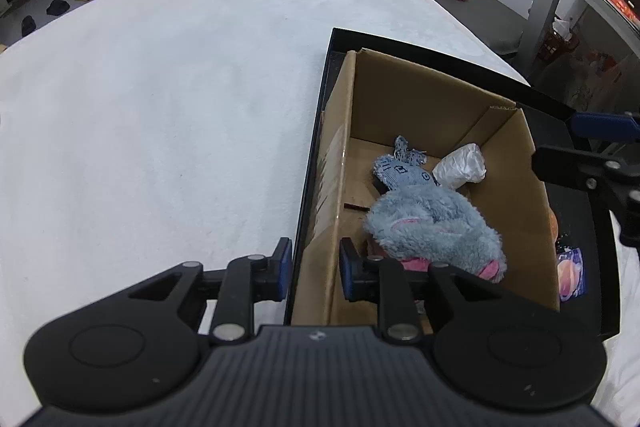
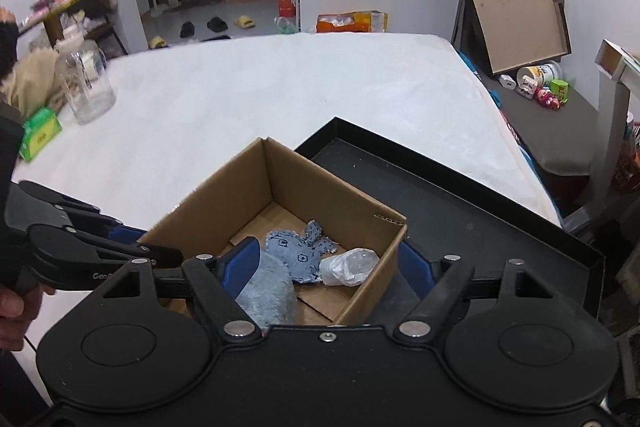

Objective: Organize soft objects
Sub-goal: 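Withdraw the open right tool from the box, then move the right tool to the blue tissue packet and grasp it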

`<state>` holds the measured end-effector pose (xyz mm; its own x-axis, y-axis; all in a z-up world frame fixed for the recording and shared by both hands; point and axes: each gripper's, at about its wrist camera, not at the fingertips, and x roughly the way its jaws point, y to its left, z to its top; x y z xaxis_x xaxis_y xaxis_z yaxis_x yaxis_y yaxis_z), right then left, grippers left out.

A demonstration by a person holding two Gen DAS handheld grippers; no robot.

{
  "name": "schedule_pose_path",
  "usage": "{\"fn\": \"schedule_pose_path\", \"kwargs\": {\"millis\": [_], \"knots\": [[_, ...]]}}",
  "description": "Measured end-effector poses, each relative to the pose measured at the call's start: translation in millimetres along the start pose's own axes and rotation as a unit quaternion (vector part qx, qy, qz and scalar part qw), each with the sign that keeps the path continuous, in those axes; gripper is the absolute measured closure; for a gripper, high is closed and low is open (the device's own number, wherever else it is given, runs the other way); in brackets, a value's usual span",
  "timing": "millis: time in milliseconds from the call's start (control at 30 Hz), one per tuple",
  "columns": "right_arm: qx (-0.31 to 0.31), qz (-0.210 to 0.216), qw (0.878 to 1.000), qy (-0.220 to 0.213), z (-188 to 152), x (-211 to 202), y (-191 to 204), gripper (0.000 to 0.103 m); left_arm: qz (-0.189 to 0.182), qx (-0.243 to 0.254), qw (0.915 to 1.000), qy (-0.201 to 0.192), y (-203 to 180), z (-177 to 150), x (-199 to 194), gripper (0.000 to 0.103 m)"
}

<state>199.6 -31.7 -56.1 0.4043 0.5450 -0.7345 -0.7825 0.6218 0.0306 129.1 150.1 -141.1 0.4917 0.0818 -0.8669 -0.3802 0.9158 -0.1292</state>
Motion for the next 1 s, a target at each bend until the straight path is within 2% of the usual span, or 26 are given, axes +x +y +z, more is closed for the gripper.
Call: {"fn": "schedule_pose_path", "kwargs": {"millis": [100, 200, 267, 333, 400, 467, 533, 800, 833, 1000], "knots": [[0.025, 0.015, 1.000, -0.006, -2, -5, -11, 0.020, 0.000, 0.002, 1.0000, 0.000, 1, 3, -1, 0.072], [0.032, 0.019, 0.999, -0.016, -4, -9, -17, 0.018, 0.006, 0.010, 0.9999, 0.002, -3, 5, -2, 0.061], [0.040, 0.029, 0.999, -0.022, -6, -12, -21, 0.017, 0.014, 0.012, 0.9998, 0.005, -5, 5, -2, 0.050], [0.044, 0.039, 0.998, -0.028, -8, -17, -25, 0.017, 0.021, 0.012, 0.9997, 0.008, -8, 5, -2, 0.047], [0.047, 0.033, 0.997, -0.044, -9, -23, -29, 0.016, 0.024, 0.013, 0.9996, 0.009, -11, 5, -3, 0.046], [0.062, 0.034, 0.996, -0.054, -10, -29, -35, 0.014, 0.026, 0.014, 0.9995, 0.007, -13, 6, -4, 0.034], [0.080, 0.035, 0.994, -0.062, -10, -34, -43, 0.013, 0.027, 0.017, 0.9995, 0.001, -15, 7, -7, 0.027], [0.101, 0.041, 0.993, -0.054, -22, -46, -67, 0.013, 0.045, 0.045, 0.9980, -0.002, -27, 8, -9, 0.005], [0.106, 0.042, 0.992, -0.053, -24, -47, -69, 0.012, 0.049, 0.050, 0.9976, -0.001, -29, 7, -9, 0.000], [0.122, 0.044, 0.991, -0.040, -39, -50, -80, 0.006, 0.049, 0.053, 0.9974, 0.002, -35, 6, -9, 0.000]]}}
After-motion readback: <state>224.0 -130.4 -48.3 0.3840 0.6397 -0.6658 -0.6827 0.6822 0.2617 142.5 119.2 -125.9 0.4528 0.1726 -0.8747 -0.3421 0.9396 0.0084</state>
